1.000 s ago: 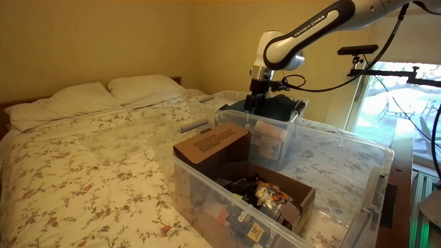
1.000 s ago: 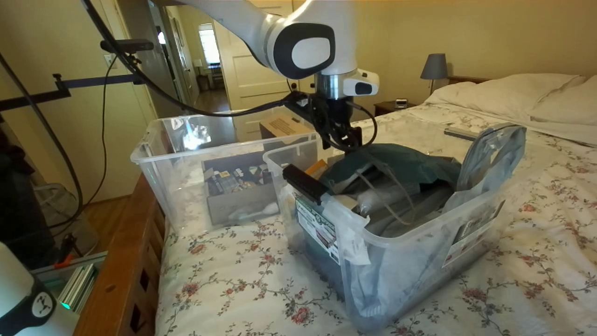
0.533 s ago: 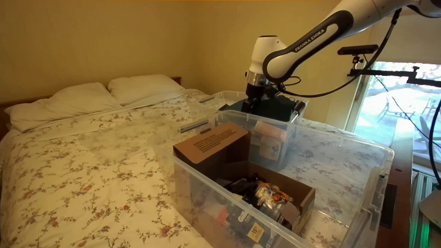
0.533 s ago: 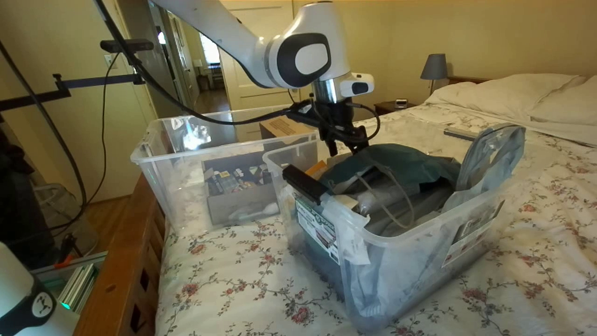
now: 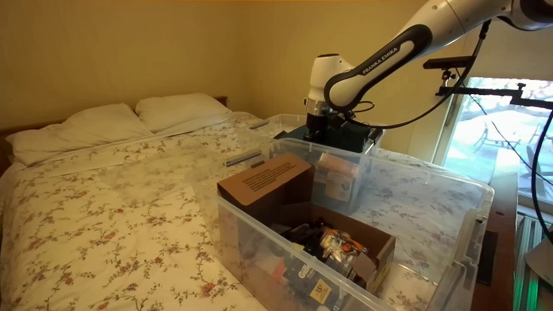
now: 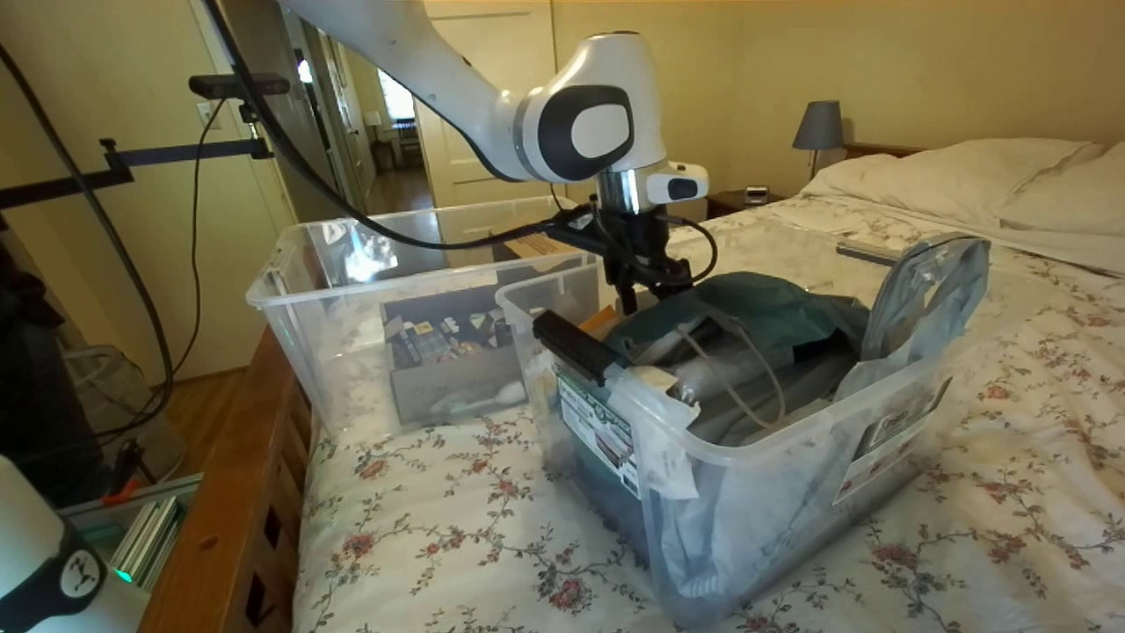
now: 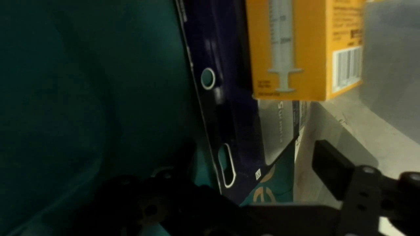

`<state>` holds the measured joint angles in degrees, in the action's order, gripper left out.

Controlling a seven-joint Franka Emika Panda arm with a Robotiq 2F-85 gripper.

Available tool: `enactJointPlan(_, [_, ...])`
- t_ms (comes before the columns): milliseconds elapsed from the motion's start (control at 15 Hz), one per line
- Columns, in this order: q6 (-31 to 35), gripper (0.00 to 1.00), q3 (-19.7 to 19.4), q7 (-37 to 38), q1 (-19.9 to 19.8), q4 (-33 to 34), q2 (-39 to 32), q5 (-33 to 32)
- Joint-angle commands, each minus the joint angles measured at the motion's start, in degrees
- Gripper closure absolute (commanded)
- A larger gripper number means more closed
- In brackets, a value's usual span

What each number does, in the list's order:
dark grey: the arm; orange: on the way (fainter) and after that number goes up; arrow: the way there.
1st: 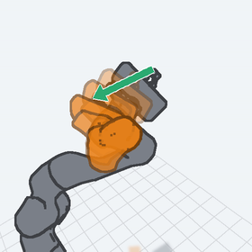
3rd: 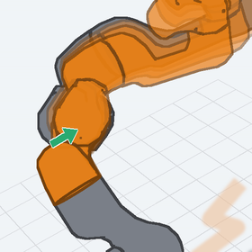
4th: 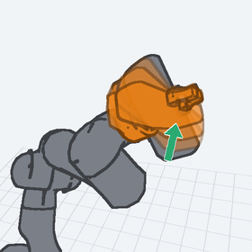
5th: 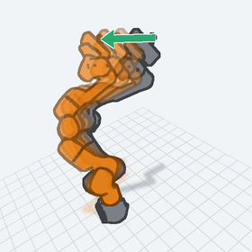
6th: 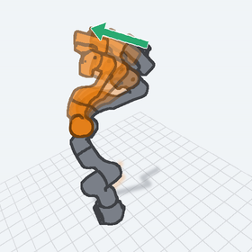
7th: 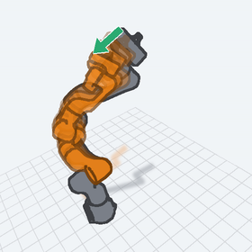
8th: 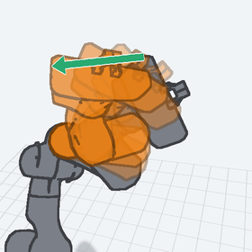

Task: Transfer one packet to the storage box on the left

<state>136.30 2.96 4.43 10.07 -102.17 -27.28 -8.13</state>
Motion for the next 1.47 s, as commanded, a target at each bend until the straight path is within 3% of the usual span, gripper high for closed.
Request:
enactJointPlan(0, [-6.8, 0.38, 1.4, -1.7, -0.7, 4.5, -4.6, 2.6])
enactJointPlan(400, [-13.9, 0.81, 2.2, -2.7, -1.6, 9.0, -5.7, 5.2])
enactJointPlan(867, [-13.0, 0.95, 4.2, -6.5, -4.3, 8.3, 0.4, 13.2])
enactJointPlan(1400, [-7.8, 0.99, 3.5, -5.2, -5.1, 5.8, 12.5, 17.4])
